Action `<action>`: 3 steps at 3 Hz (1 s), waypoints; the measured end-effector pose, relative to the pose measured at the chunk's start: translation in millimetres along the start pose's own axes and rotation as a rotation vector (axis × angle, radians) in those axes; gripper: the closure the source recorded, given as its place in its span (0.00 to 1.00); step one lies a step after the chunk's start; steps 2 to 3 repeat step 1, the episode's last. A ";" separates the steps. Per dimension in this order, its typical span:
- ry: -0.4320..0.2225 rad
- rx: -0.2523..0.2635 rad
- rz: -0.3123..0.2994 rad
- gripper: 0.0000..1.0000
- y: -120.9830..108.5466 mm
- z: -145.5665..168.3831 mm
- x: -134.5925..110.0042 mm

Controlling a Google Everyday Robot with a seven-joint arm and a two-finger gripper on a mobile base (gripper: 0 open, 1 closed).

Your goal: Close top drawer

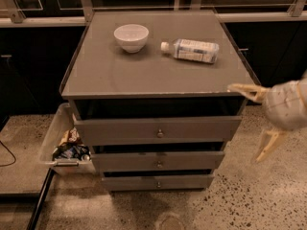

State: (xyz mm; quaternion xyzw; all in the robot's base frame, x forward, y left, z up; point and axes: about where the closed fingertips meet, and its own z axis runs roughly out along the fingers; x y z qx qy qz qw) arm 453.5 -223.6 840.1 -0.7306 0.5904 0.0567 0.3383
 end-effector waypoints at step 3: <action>0.036 0.052 -0.073 0.00 -47.9 -47.5 -29.9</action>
Offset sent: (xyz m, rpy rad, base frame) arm 0.0000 0.0000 0.0000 0.0000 0.0000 0.0000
